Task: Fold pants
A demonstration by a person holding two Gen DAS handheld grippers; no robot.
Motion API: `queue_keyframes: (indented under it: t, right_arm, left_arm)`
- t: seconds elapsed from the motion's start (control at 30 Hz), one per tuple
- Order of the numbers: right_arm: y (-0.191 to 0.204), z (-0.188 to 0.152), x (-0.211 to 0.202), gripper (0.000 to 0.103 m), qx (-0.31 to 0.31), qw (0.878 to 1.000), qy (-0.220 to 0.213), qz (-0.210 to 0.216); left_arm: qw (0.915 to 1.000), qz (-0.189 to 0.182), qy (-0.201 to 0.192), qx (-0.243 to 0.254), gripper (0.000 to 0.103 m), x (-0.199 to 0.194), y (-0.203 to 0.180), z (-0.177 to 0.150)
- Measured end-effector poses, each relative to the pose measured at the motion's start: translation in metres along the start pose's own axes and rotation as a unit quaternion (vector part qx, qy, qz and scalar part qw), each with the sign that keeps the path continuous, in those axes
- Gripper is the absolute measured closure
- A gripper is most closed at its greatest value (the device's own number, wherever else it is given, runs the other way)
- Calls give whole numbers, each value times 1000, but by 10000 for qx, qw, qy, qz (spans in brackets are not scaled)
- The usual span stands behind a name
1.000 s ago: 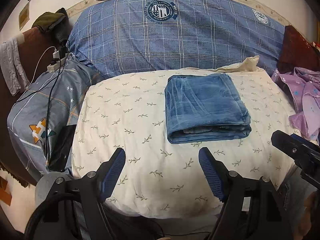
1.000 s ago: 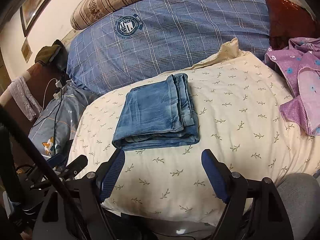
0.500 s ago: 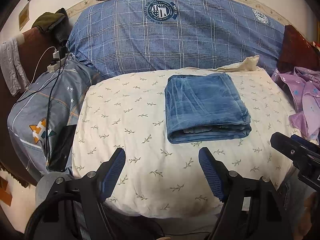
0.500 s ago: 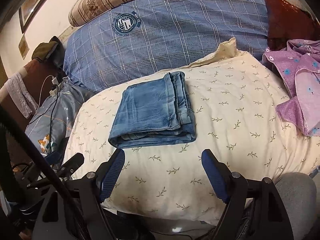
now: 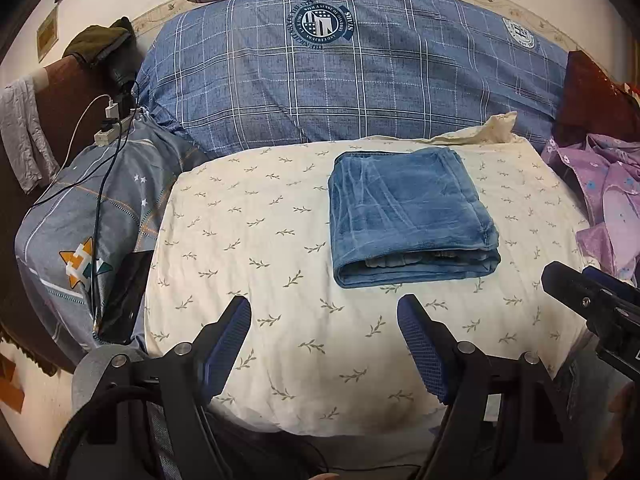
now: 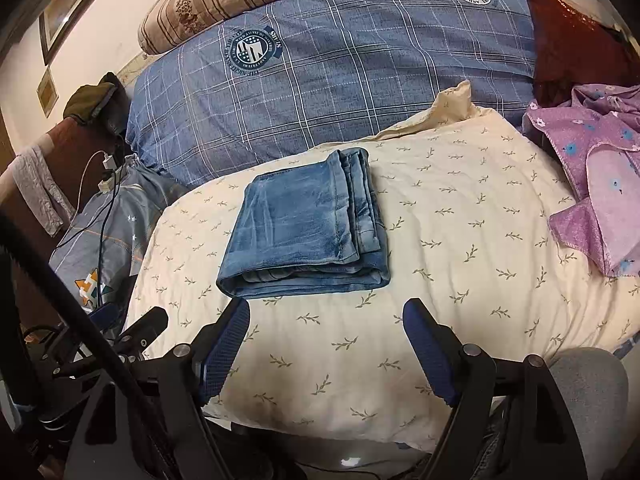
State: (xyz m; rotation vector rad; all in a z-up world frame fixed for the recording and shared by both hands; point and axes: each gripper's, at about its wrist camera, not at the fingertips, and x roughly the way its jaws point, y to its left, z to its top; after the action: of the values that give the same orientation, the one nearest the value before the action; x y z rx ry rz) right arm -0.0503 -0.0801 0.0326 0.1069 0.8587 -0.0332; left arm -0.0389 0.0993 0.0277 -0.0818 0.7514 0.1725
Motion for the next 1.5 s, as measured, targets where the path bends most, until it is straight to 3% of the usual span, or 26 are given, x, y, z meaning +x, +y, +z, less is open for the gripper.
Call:
queue_keyframes:
  t: [1.5]
  right_arm:
    - [-6, 1, 1, 23, 38, 10000, -19, -22]
  left_arm:
    - [10000, 15, 67, 53, 27, 4, -1, 0]
